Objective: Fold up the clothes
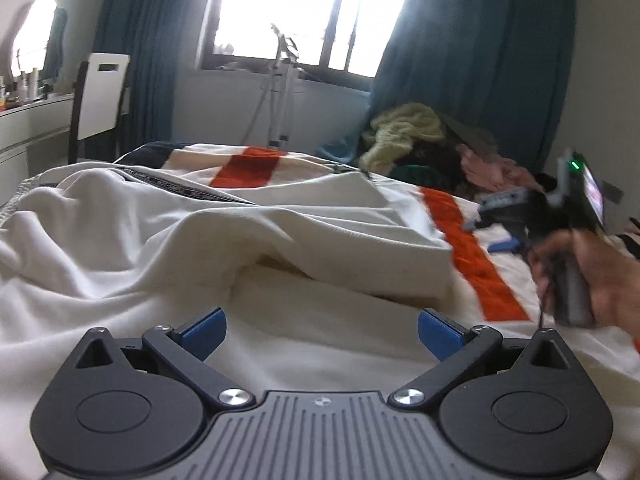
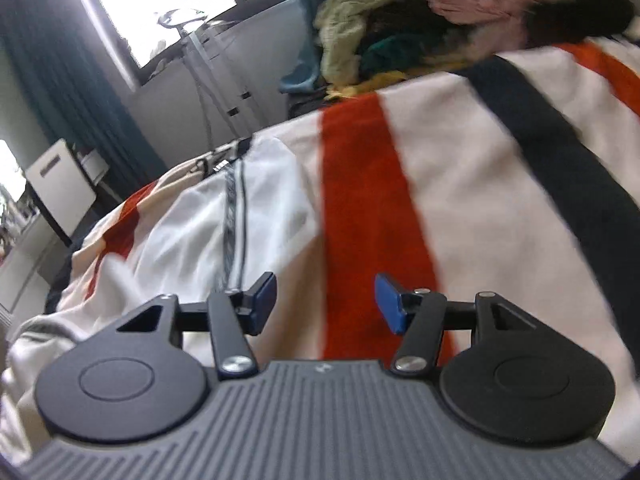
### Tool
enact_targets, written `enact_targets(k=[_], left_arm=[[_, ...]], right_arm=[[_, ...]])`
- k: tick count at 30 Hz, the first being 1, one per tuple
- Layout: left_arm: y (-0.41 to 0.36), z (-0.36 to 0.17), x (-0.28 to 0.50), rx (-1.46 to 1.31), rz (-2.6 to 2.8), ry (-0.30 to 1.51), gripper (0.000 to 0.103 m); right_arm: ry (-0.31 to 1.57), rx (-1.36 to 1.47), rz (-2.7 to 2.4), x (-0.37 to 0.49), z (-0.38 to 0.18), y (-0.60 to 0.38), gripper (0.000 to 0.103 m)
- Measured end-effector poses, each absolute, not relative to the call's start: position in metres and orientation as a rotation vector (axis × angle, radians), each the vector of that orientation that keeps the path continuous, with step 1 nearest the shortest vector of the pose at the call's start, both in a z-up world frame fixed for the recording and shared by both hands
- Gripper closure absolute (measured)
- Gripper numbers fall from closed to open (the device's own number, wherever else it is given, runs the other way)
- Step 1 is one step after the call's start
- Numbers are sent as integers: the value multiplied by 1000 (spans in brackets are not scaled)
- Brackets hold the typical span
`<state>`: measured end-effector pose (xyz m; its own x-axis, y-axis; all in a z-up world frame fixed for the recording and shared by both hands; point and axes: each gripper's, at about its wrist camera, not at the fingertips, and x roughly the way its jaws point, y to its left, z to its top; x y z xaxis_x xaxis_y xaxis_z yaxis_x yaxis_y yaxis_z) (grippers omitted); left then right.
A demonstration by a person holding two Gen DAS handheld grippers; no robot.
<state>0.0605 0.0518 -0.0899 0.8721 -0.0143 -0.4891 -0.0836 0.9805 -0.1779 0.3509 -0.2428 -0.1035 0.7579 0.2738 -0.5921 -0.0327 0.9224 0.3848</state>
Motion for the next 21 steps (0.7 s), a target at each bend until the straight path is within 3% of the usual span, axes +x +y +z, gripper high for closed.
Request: enact_targets(k=[6, 12, 14, 15, 21], left_arm=[[43, -118, 86, -260, -19, 548, 0], [40, -137, 100, -326, -73, 561, 0], [40, -141, 101, -345, -92, 554, 0], [39, -141, 102, -347, -92, 555, 0], [41, -138, 97, -378, -84, 544, 0]], right_arm=[[710, 149, 205, 468, -113, -189, 45], [698, 209, 181, 529, -138, -178, 45], [688, 245, 181, 531, -138, -178, 66], [683, 257, 183, 531, -137, -177, 90], [463, 304, 132, 484, -66, -194, 95]])
